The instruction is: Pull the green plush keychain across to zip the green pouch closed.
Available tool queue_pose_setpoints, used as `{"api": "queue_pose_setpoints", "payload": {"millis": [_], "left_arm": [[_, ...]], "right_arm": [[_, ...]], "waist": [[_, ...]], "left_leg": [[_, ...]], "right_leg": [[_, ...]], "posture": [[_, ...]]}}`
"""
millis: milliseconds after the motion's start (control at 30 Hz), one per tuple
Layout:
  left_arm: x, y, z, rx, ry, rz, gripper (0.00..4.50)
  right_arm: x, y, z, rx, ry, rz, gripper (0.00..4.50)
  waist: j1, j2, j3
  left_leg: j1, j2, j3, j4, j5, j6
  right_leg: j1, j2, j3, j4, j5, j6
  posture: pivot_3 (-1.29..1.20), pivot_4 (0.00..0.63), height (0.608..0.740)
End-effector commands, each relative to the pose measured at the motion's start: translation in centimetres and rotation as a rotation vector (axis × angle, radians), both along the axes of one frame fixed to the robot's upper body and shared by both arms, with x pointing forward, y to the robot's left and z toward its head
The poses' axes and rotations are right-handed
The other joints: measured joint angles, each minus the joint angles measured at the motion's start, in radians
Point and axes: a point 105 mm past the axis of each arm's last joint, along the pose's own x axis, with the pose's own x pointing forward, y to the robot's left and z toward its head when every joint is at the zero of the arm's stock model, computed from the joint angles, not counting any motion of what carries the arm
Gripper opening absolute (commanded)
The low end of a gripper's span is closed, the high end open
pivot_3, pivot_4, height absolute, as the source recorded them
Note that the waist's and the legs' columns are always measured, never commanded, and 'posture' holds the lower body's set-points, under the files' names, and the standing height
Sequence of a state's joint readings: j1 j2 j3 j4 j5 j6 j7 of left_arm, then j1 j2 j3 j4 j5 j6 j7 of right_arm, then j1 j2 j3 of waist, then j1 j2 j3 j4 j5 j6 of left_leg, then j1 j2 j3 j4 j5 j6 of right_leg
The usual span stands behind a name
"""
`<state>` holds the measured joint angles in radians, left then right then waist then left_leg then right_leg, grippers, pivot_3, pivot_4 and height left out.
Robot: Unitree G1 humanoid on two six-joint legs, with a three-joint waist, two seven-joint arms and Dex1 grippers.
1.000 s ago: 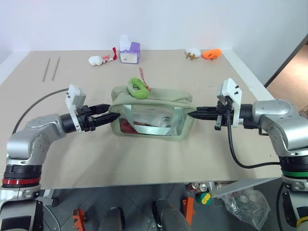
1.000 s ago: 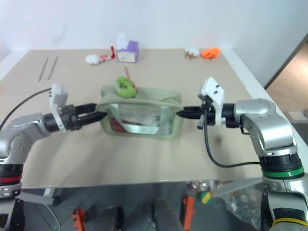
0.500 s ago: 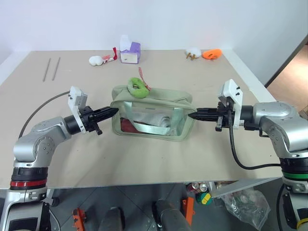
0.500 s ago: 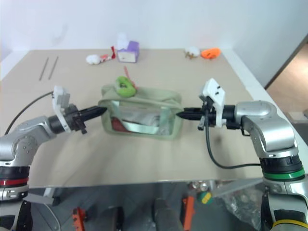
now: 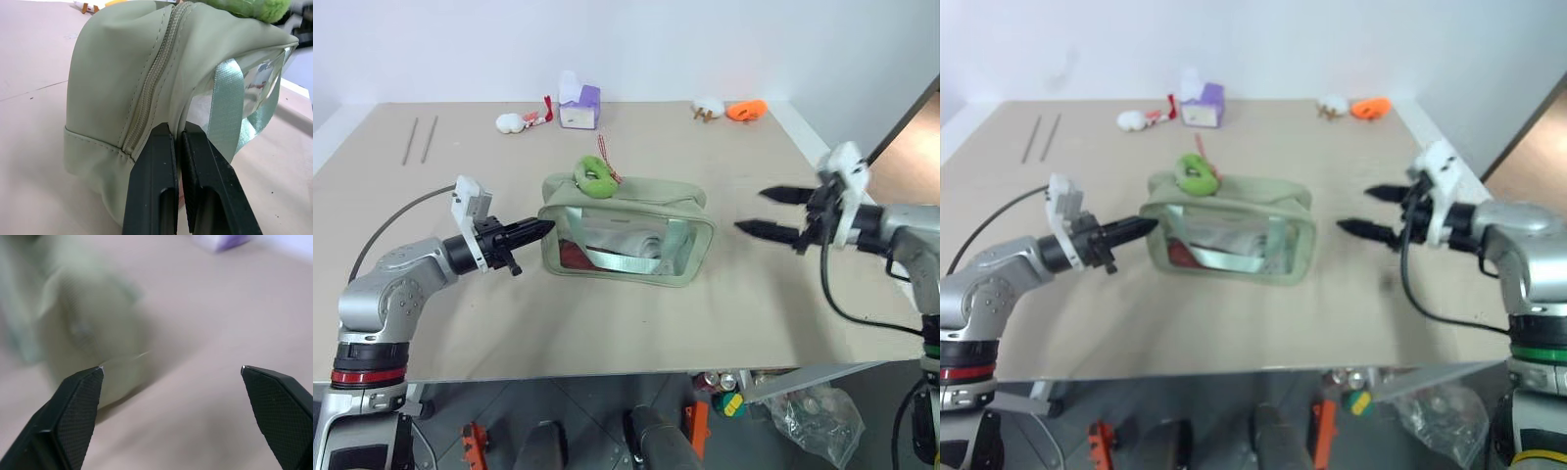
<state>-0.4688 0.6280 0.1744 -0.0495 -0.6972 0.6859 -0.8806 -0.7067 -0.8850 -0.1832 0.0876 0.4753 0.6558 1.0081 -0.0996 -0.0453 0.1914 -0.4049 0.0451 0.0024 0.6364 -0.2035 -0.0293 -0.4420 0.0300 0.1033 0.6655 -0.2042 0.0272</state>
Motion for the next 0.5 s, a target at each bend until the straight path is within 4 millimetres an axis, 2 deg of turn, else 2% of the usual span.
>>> {"api": "queue_pose_setpoints", "payload": {"millis": [33, 133, 267, 433, 500], "left_arm": [[-0.4, -0.2, 0.9, 0.009, -0.037, -0.013, 0.0], [-0.4, -0.3, 0.9, 0.005, -0.039, -0.015, 0.0], [-0.5, -0.4, 0.9, 0.001, -0.041, -0.009, 0.0], [-0.8, -0.3, 0.9, -0.005, -0.039, -0.005, 0.0], [-0.8, -0.3, 0.9, -0.005, -0.038, -0.005, 0.0]], "right_arm": [[-0.5, 3.0, 3.9, 0.086, -0.14, 0.106, 4.48], [-0.3, 6.4, 4.8, 0.135, -0.168, 0.209, 4.48], [0.7, 10.2, 4.6, 0.105, -0.189, 0.222, 4.48], [-0.9, 14.2, 3.4, 0.019, -0.206, 0.359, 4.48], [-1.5, 15.0, 3.4, 0.011, -0.213, 0.398, 4.48]], "waist": [[-0.002, 0.0, 0.0], [-0.002, 0.0, 0.0], [0.0, 0.0, 0.0], [0.005, 0.0, 0.0], [0.009, 0.0, 0.0]], "left_leg": [[0.001, 0.0, 0.0, 0.0, 0.0, 0.0], [0.0, 0.001, -0.001, 0.0, 0.0, 0.0], [-0.002, 0.001, -0.001, 0.0, 0.0, 0.0], [-0.003, 0.0, -0.001, 0.0, -0.001, 0.0], [-0.003, 0.0, -0.001, -0.001, -0.001, 0.0]], "right_leg": [[0.0, 0.001, 0.0, 0.0, 0.0, 0.0], [0.001, 0.001, -0.001, 0.0, 0.0, 0.0], [0.0, 0.0, -0.001, 0.0, 0.0, 0.0], [-0.001, -0.001, -0.002, -0.001, -0.002, 0.0], [-0.001, -0.001, -0.002, -0.001, -0.002, 0.0]], "posture": [[0.0, 0.15, 0.74], [0.0, 0.15, 0.74], [0.0, 0.15, 0.74], [0.0, 0.15, 0.74], [0.0, 0.15, 0.74]]}}
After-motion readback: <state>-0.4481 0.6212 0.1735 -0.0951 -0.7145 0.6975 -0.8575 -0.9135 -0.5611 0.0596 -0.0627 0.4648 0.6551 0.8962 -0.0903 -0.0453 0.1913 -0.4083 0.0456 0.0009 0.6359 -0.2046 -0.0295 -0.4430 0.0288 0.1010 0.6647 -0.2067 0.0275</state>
